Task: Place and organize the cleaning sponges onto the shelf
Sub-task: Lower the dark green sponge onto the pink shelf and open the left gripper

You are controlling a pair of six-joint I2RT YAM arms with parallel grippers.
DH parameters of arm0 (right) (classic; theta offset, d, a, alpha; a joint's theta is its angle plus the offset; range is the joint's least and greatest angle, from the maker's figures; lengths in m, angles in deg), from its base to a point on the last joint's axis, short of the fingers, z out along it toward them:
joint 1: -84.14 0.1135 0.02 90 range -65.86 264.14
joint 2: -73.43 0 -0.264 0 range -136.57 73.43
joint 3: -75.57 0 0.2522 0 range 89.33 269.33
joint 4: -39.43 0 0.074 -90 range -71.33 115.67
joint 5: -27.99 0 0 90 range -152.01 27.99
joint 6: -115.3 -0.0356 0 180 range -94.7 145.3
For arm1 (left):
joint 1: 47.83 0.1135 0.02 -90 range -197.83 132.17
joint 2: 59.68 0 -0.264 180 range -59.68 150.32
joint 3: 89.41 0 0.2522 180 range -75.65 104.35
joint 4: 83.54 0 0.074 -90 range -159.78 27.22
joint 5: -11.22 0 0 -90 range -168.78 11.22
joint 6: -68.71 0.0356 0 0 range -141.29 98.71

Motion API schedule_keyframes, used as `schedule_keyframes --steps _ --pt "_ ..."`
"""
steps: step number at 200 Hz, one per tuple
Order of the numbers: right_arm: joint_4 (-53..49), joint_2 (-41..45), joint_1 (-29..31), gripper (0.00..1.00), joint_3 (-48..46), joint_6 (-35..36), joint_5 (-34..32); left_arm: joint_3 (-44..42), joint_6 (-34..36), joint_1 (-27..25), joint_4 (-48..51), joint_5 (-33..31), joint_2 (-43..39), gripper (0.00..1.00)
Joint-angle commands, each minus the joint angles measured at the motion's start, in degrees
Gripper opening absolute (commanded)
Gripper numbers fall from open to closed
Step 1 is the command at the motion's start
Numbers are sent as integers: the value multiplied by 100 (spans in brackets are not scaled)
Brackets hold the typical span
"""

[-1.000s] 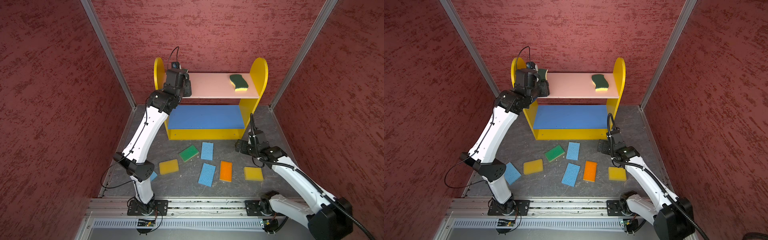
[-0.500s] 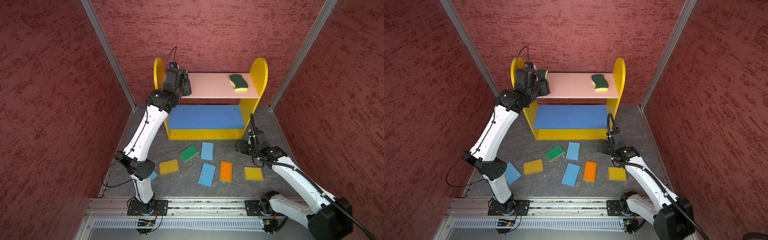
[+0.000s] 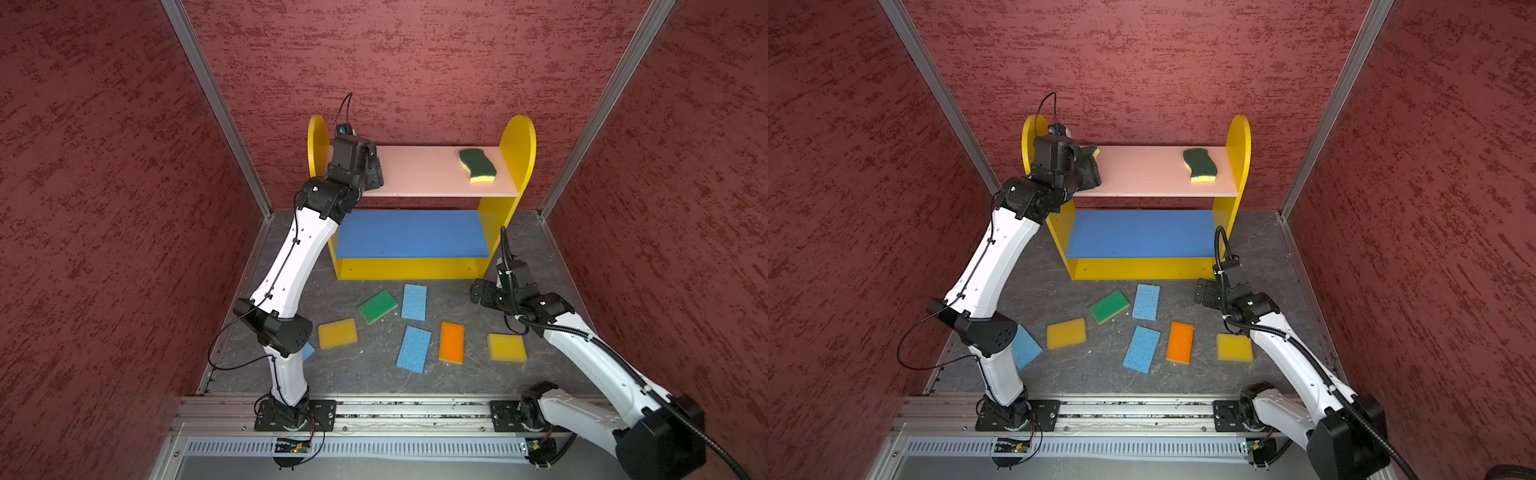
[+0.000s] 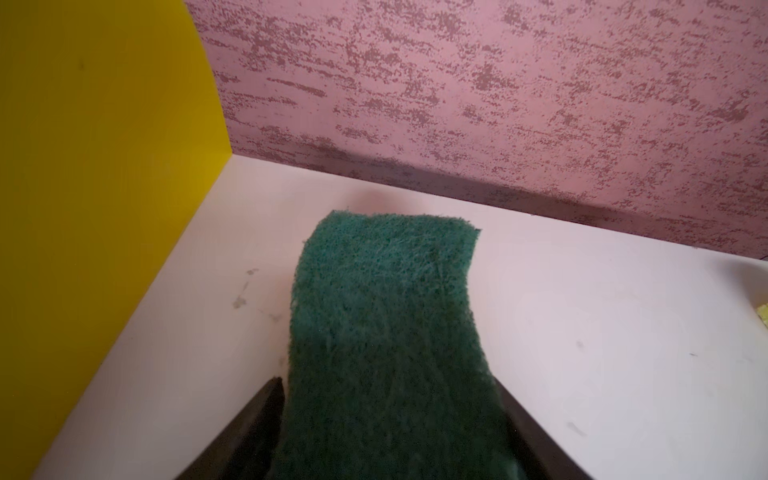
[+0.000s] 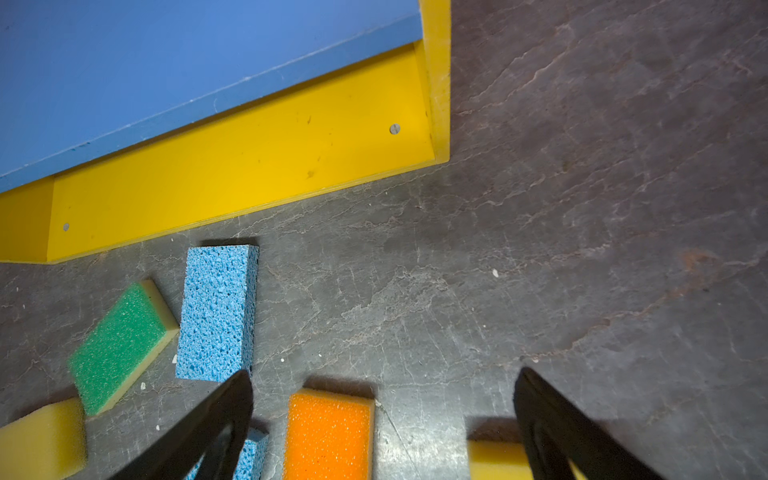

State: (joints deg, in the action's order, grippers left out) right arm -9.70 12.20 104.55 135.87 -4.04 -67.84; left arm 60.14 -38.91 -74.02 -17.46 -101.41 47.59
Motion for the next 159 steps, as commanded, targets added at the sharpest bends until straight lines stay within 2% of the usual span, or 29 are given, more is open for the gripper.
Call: schedule_keyframes --steps 1,106,159 --pt "134 15 -28 99 35 -21 -67 141 -65 40 53 -77 63 76" --pt "110 154 -27 99 -95 -27 -125 149 -111 -59 28 130 14 84" --pt "88 259 -28 99 -128 -64 -101 119 -170 -250 146 -93 -85 85"
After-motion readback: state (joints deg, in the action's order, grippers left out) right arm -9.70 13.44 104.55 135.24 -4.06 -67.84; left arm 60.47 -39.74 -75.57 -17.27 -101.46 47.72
